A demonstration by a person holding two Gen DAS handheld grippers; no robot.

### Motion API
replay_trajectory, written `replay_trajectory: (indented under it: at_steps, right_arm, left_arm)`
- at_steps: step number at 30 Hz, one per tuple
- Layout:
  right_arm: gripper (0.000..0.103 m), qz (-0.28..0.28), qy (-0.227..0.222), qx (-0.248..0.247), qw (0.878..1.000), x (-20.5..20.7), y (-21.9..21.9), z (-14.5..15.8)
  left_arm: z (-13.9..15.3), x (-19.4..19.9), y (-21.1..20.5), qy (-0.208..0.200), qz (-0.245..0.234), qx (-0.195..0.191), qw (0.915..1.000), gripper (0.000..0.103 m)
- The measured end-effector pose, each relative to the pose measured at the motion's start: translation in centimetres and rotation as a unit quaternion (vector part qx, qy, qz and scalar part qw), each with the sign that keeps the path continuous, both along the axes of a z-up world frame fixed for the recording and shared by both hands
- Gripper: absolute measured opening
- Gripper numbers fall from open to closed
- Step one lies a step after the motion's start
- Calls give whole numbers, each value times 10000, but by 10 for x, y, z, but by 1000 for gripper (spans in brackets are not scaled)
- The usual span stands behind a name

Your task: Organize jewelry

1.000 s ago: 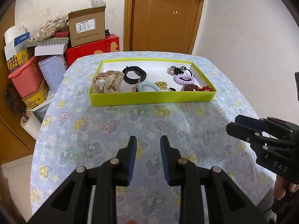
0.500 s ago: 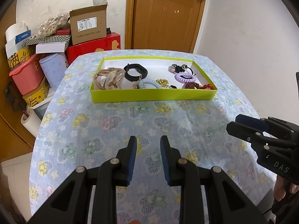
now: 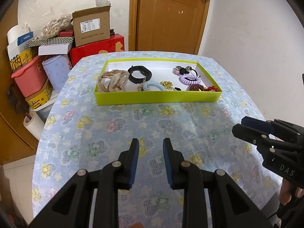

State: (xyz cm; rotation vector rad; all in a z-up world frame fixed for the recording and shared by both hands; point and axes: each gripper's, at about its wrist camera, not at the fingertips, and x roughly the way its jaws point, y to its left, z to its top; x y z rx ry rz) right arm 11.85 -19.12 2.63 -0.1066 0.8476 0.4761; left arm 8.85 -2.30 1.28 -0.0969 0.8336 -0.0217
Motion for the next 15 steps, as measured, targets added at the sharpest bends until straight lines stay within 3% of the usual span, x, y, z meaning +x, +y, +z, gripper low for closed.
replay_trajectory:
  at_steps: [15]
  right_arm:
    - [33, 8, 0, -4, 10000, -1, -1, 2]
  left_arm:
    - [1, 0, 0, -39, 66, 124, 9999, 27]
